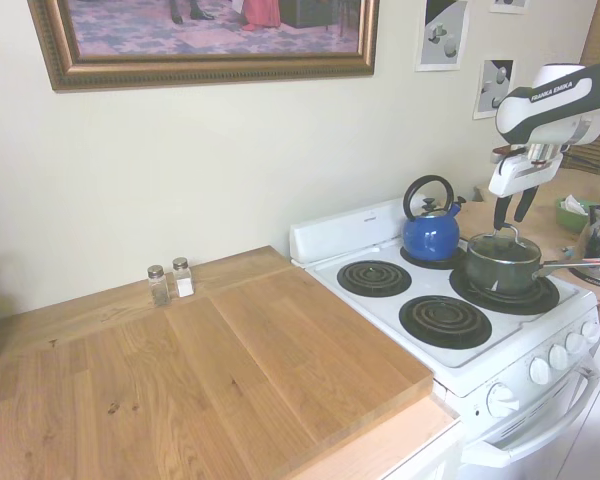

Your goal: Uncover the lid of the pot

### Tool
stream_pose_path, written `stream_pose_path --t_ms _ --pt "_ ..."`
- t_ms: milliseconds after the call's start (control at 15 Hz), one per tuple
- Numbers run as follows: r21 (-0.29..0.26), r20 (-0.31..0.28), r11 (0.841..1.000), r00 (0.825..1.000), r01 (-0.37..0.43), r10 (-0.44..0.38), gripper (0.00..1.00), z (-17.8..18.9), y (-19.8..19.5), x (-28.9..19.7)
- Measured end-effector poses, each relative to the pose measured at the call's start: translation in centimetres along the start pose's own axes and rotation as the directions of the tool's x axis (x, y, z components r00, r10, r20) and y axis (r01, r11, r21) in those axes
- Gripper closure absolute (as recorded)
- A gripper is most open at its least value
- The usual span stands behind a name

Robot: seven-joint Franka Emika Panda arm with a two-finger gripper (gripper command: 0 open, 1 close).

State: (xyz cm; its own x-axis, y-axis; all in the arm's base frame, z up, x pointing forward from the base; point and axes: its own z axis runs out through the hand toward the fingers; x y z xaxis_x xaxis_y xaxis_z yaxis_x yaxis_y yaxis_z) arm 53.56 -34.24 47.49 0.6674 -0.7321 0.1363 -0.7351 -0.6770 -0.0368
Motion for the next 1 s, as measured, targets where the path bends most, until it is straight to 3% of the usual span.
stream_pose_path --t_ms 333,1000 --pt "-0.022 -0.002 1.0 1.0 0.019 -0.019 1.0 1.3 -0.1 -0.6" --pt "-0.008 -0.009 1.0 1.0 0.028 -0.028 1.0 0.8 -0.4 -1.7"
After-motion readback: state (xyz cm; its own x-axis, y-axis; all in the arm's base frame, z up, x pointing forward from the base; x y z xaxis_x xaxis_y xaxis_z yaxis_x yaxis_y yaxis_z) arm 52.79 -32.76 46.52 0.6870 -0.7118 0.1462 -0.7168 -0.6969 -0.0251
